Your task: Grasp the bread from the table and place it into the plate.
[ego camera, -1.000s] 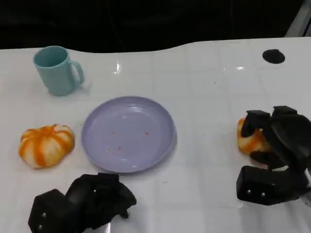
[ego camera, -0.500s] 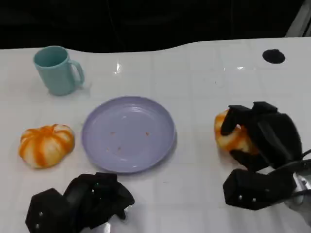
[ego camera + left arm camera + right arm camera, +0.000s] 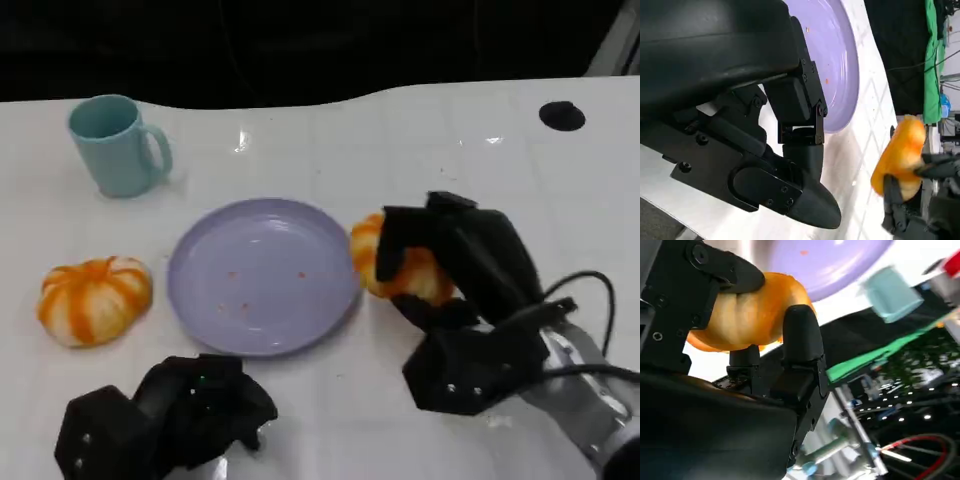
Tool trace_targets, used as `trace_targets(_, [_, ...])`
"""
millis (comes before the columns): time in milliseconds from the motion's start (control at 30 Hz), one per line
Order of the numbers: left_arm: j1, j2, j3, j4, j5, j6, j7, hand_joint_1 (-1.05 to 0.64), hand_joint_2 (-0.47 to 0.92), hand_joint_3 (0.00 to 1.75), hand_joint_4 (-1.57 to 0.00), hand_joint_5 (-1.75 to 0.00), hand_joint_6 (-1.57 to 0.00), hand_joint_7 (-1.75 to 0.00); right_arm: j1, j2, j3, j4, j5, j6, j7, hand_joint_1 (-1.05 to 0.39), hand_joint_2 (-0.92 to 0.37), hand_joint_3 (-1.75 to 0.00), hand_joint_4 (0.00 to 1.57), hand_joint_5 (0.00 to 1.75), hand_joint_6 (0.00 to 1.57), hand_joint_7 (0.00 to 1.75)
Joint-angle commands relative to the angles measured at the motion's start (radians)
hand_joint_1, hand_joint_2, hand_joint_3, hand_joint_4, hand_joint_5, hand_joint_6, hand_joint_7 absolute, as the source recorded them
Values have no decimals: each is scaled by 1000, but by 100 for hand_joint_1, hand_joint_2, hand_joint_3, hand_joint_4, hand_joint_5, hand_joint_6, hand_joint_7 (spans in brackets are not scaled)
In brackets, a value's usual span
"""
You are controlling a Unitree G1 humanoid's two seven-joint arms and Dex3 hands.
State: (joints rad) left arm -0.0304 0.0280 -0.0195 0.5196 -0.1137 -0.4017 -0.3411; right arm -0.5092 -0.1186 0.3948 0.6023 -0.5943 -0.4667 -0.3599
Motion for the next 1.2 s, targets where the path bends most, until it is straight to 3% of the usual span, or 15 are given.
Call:
trace_targets(33, [4, 16, 4, 15, 9, 14, 0, -105, 85, 0, -89, -152, -131, -75, -52, 43, 5, 35, 15, 1, 32, 17, -9, -162, 107, 175, 90, 164])
trace_targets(300, [21, 14, 2, -9, -4, 30, -11, -104, 83, 0, -90, -152, -131, -75, -132, 114, 23, 138, 4, -14, 35, 7, -10, -158, 105, 175, 85, 165])
trace_targets(433, [24, 19, -3, -6, 4, 16, -10, -104, 85, 1, -90, -152, -131, -75, -168, 142, 41, 210, -11, -21, 22, -2, -17, -149, 100, 175, 82, 162])
trace_targets(700, [28, 17, -2, -2, -3, 13, -10, -103, 84, 0, -90, -151, -130, -75, -242, 197, 55, 359, -17, -43, -40, -6, -25, -139, 94, 175, 79, 159])
trace_targets(800, [27, 14, -6, -5, 1, 17, -6, -103, 84, 0, -90, -151, -131, -75, -272, 213, 48, 414, 2, -42, -16, -6, -30, -135, 87, 175, 82, 140])
trace_targets(833, [27, 14, -8, -6, 5, 18, -2, -104, 84, 0, -90, -151, -131, -75, -277, 217, 43, 427, 13, -39, 2, -6, -32, -129, 84, 173, 84, 126])
trace_targets(900, [26, 12, -11, -7, 8, 17, 3, -105, 85, 1, -90, -151, -131, -75, -285, 220, 36, 445, 35, -34, 50, -7, -41, -106, 73, 157, 84, 80])
trace_targets(933, [25, 11, -12, -6, 7, 15, 3, -105, 85, 1, -90, -152, -131, -75, -288, 218, 34, 450, 43, -34, 74, -10, -47, -92, 51, 129, 75, 55])
trace_targets(1000, [23, 10, -14, -5, 10, 11, 4, -105, 85, 1, -89, -152, -131, -75, -293, 207, 43, 451, 45, -37, 120, -16, -55, -76, 35, 80, 64, 25])
trace_targets(1067, [23, 9, -14, -5, 12, 11, 6, -105, 85, 1, -89, -152, -130, -76, -294, 196, 54, 443, 37, -32, 155, -28, -66, -53, 18, 42, 44, 6])
trace_targets(1133, [24, 9, -14, -7, 14, 11, 7, -105, 86, 1, -89, -152, -131, -76, -289, 181, 70, 417, 19, -9, 196, -41, -82, -29, 6, 29, 29, 2])
trace_targets(1200, [25, 9, -14, -8, 17, 9, 9, -105, 86, 1, -90, -153, -130, -76, -278, 170, 75, 391, 18, 4, 231, -52, -90, -19, 1, 19, 21, 0])
